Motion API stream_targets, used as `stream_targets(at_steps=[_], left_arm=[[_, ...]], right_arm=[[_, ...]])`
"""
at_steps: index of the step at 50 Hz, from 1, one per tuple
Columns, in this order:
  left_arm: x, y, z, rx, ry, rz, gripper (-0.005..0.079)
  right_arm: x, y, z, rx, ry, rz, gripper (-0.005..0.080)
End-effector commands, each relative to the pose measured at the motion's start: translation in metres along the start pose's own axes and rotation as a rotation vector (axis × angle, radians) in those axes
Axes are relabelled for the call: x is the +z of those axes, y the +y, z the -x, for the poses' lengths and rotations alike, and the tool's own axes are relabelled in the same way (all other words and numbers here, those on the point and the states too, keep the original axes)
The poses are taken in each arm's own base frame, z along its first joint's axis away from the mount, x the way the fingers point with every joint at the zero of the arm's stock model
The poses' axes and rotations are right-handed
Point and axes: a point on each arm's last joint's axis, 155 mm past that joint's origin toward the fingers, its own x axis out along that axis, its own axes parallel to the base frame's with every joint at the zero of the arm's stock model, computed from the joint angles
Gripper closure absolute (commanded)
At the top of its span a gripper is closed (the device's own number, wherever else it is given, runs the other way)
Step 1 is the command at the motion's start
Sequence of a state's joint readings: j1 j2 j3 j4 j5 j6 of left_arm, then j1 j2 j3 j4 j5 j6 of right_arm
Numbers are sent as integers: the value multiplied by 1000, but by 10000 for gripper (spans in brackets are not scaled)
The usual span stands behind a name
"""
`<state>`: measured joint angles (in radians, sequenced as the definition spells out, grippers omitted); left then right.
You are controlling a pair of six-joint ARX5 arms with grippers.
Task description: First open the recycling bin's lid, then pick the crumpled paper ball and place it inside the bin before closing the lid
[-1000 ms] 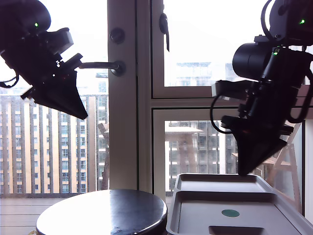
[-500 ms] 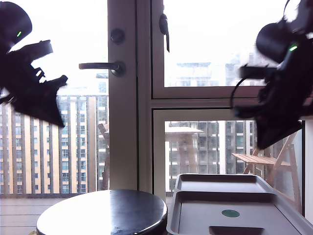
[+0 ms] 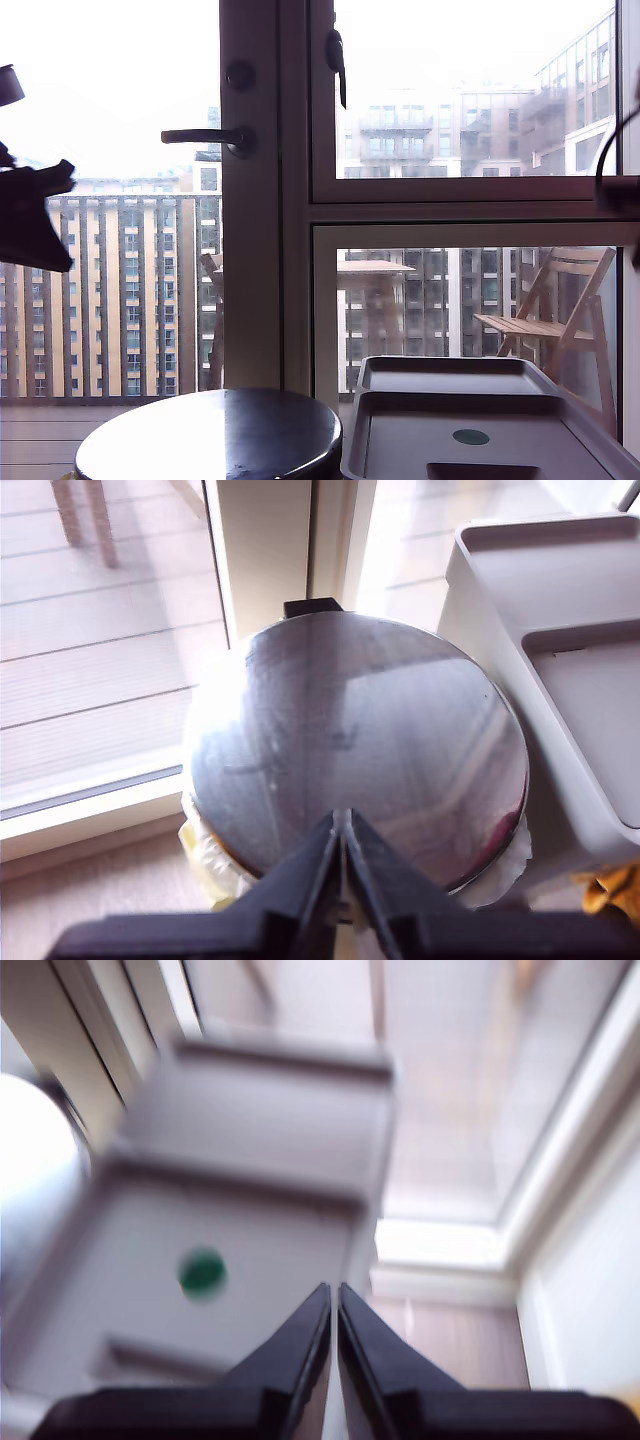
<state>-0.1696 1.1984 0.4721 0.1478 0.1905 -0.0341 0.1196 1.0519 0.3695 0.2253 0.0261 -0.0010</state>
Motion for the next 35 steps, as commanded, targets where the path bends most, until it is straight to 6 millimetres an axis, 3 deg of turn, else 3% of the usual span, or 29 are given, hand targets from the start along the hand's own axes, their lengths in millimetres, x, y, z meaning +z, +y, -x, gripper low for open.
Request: stream_targets(at_steps=[1, 15, 35], left_arm=[[-1, 1, 9, 15, -51, 0, 766], [11, 6, 49, 81, -229, -14, 766], [9, 4, 87, 99, -394, -31, 766]], right_arm=[[15, 2, 12, 6, -113, 2, 764], [21, 1, 50, 3, -294, 23, 764], [12, 1, 79, -1, -403, 52, 764]])
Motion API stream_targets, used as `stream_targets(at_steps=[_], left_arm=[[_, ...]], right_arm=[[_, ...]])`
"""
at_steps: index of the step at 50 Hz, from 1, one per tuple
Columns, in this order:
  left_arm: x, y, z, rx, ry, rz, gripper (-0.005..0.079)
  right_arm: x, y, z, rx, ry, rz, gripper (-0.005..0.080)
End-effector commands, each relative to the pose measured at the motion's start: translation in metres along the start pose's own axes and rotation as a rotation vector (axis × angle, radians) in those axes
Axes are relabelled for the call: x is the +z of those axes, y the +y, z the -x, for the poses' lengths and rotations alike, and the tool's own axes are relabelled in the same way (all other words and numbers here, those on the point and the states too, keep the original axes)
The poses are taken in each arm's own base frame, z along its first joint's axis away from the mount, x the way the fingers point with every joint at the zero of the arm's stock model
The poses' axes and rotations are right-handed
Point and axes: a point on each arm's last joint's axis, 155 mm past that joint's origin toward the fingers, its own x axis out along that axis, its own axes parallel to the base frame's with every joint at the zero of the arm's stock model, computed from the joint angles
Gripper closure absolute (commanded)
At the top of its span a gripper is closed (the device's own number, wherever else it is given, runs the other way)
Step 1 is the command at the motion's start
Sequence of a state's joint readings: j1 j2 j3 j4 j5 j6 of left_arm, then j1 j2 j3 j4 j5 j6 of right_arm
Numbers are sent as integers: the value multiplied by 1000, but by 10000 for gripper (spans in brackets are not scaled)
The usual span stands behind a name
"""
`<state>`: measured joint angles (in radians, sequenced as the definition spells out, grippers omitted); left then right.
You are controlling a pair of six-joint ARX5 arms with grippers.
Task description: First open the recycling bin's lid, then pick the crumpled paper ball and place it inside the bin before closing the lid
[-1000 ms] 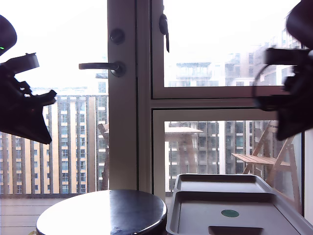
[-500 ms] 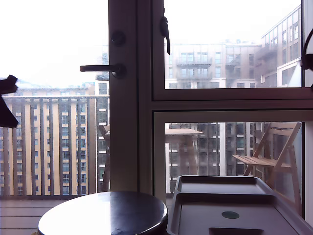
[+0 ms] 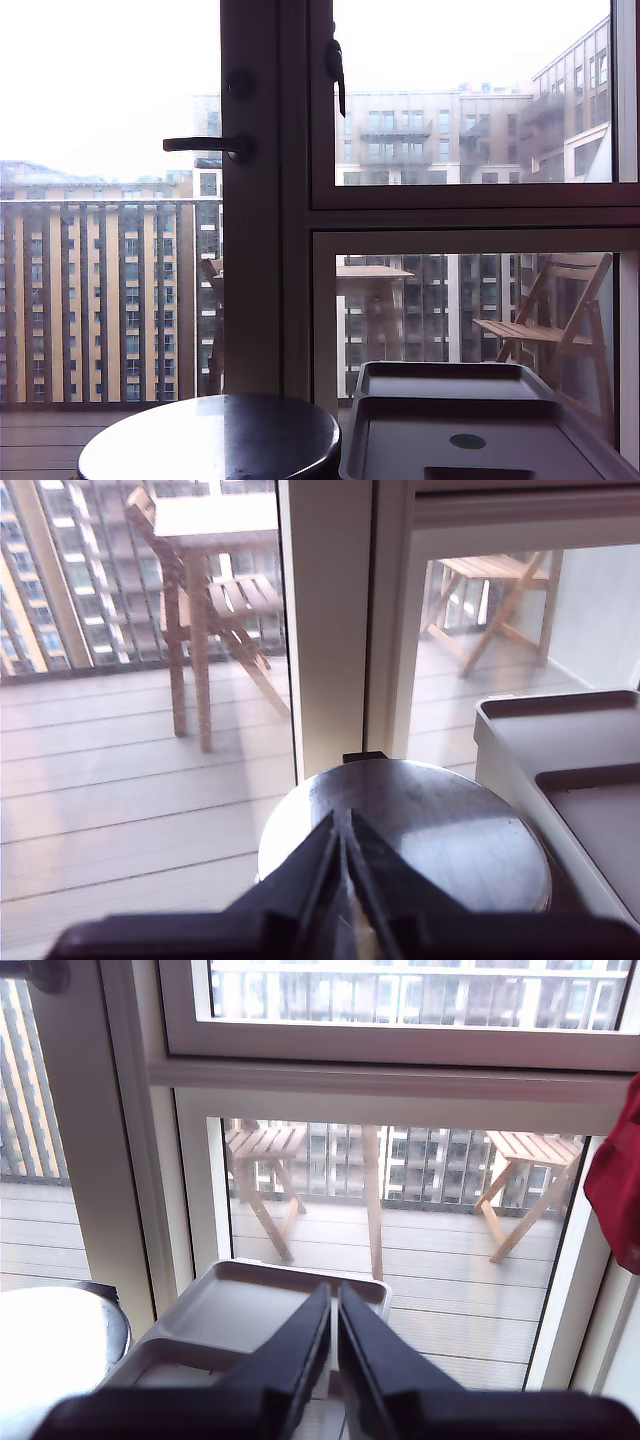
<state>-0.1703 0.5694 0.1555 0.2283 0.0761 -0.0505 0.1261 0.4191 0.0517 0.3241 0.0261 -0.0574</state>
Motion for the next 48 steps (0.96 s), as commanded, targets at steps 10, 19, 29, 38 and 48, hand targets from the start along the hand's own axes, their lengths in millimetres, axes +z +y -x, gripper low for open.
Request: stream_targets(at_steps=[10, 19, 29, 38, 48], left_arm=[[-4, -1, 19, 3, -44, 2, 766], [11, -3, 35, -6, -119, 40, 766], [12, -4, 44, -12, -134, 72, 766], [-3, -3, 44, -7, -75, 75, 766], [-30, -2, 43, 3, 31, 83, 766]], right_arm=[[9, 1, 14, 2, -68, 1, 764], [21, 0, 24, 8, -121, -77, 764], [0, 3, 24, 17, -38, -91, 764], [-39, 5, 26, 19, 115, -88, 764], [-64, 6, 30, 20, 218, -85, 764]])
